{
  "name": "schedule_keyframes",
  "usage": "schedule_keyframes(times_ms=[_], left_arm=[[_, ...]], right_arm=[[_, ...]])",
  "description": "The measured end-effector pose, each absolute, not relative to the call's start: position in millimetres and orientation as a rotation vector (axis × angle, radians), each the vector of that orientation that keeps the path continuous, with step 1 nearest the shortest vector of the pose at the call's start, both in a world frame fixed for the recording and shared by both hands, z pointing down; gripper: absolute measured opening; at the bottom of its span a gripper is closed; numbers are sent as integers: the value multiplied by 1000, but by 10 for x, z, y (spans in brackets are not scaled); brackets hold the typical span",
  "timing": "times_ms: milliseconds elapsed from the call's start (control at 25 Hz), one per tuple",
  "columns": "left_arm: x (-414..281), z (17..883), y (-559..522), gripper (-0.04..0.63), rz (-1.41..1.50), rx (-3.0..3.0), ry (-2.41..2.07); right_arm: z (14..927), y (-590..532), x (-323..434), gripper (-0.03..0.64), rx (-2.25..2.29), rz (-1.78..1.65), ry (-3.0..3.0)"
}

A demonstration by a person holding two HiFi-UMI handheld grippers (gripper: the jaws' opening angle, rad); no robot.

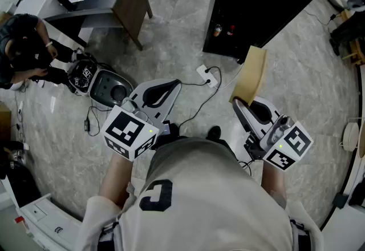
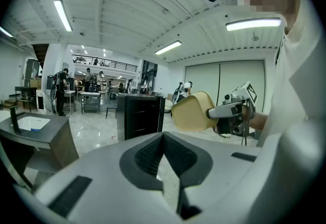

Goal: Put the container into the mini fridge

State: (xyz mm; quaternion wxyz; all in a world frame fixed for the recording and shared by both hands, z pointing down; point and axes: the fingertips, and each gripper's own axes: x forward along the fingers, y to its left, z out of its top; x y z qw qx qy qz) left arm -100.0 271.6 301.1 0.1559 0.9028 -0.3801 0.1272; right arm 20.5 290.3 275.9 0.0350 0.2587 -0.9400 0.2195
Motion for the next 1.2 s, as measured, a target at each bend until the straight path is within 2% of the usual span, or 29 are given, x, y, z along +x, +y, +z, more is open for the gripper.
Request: schedule_keyframes(times_ms=[280, 520, 720, 1200], left_arm=[[-2005, 3248, 2569, 54, 354, 2598, -1053], [-2112, 3333, 2531, 54, 311, 2618, -983], [-1830, 3472, 2472, 54, 342, 2594, -985], [-714, 3210, 2206, 54, 489, 2641, -1053]], right_arm=[[2906, 3113, -957, 34, 747, 517, -2846], [2995, 3147, -1224, 32, 764, 466, -2813], [3091, 3088, -1078, 34, 676, 445, -2830], [2875, 2832, 73, 34, 643, 313, -2822]])
